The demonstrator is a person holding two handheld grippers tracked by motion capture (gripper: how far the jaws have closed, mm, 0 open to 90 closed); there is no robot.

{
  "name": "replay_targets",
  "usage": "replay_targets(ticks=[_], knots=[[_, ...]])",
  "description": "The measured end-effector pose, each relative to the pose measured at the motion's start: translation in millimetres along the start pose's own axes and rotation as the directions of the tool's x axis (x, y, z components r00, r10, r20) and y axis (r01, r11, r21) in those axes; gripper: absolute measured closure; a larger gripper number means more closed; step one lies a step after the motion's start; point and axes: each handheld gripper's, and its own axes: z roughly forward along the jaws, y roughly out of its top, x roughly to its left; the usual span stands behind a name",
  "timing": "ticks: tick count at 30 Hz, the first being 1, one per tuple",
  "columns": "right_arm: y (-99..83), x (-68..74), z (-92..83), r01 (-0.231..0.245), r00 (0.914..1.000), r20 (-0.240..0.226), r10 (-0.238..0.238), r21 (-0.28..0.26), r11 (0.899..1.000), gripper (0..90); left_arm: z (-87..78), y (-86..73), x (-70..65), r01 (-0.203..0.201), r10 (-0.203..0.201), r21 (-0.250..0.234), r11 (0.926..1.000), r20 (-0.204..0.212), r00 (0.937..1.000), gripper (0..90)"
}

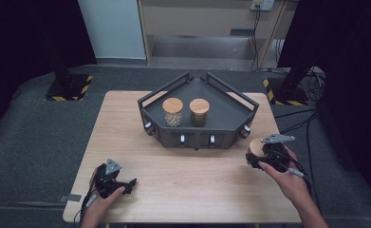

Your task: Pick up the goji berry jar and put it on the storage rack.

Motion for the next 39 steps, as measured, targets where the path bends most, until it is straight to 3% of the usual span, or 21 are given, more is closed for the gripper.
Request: replay_targets(ticks=[39], knots=[[27.7, 2.2, 0.5, 0.018, 0.9998, -0.002, -0.018, -0.002, 1.000, 26.4, 0.0, 0.0, 0.1, 0.000, 0.000, 0.000, 1.0000, 0.000, 1.0000, 0.0]])
